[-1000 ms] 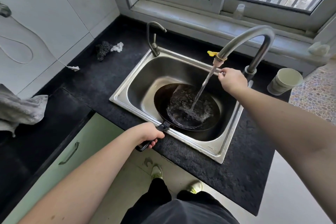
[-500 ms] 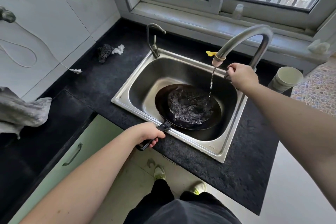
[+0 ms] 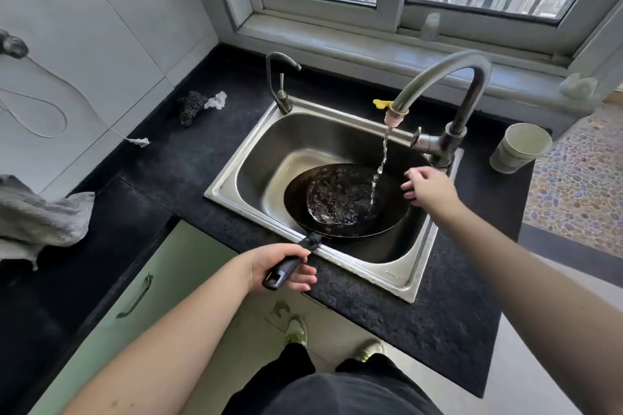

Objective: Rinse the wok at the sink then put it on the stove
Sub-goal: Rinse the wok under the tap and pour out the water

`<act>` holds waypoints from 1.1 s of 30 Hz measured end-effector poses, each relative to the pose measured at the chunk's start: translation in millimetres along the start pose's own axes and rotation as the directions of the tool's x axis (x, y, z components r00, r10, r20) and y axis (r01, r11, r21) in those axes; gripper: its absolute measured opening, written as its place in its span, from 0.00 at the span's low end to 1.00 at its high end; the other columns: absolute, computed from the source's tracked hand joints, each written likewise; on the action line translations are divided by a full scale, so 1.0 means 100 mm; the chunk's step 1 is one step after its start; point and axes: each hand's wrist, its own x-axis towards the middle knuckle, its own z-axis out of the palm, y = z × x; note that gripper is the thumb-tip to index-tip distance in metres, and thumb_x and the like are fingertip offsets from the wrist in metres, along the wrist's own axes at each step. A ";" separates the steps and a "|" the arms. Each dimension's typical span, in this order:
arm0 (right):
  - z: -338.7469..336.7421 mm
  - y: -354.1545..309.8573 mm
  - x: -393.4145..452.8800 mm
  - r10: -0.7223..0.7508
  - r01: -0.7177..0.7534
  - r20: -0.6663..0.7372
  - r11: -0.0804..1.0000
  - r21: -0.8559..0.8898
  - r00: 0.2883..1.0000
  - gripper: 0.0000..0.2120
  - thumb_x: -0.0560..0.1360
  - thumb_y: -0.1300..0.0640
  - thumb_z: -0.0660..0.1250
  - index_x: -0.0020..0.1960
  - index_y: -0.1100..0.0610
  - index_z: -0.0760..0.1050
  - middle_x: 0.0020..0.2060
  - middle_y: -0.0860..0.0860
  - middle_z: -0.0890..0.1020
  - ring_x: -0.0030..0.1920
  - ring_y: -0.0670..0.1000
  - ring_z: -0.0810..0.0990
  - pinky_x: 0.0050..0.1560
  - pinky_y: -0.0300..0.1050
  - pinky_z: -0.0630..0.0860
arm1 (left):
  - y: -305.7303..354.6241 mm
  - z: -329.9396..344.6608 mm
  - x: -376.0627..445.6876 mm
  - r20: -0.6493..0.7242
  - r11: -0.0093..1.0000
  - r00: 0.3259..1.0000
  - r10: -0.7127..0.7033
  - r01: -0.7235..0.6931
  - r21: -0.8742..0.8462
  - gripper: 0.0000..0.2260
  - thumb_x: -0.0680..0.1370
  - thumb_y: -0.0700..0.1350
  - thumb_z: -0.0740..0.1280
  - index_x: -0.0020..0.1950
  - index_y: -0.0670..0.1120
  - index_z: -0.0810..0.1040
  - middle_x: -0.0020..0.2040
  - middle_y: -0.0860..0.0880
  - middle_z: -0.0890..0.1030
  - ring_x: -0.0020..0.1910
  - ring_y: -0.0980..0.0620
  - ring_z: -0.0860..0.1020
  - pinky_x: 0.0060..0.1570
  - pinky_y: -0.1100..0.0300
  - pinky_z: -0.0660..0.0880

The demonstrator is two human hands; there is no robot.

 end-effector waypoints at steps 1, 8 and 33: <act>0.06 0.05 -0.11 0.035 -0.036 0.031 0.999 0.034 0.999 0.13 0.81 0.55 0.57 0.56 0.61 0.76 0.37 0.51 0.80 0.32 0.50 0.77 0.37 0.43 0.74 | -0.02 0.02 0.00 0.001 0.999 1.000 0.003 -0.003 -0.053 0.08 0.80 0.42 0.64 0.42 0.41 0.73 0.42 0.39 0.82 0.37 0.45 0.85 0.32 0.55 0.82; 0.61 0.29 -1.00 0.214 -0.249 0.263 0.963 0.105 0.941 0.11 0.81 0.57 0.57 0.50 0.59 0.78 0.38 0.54 0.81 0.32 0.50 0.77 0.36 0.42 0.74 | 0.01 0.10 0.03 0.131 0.984 0.981 -0.140 0.152 -0.089 0.11 0.81 0.45 0.61 0.40 0.44 0.70 0.26 0.50 0.72 0.18 0.59 0.69 0.15 0.68 0.65; 1.90 0.03 -1.49 0.542 -0.742 0.514 0.408 0.531 0.665 0.25 0.72 0.37 0.66 0.37 0.60 0.79 0.28 0.50 0.69 0.21 0.48 0.69 0.22 0.36 0.71 | -0.09 -0.04 0.05 0.244 0.997 0.970 0.016 0.002 -0.073 0.12 0.82 0.43 0.58 0.37 0.46 0.68 0.22 0.52 0.65 0.15 0.60 0.63 0.14 0.70 0.60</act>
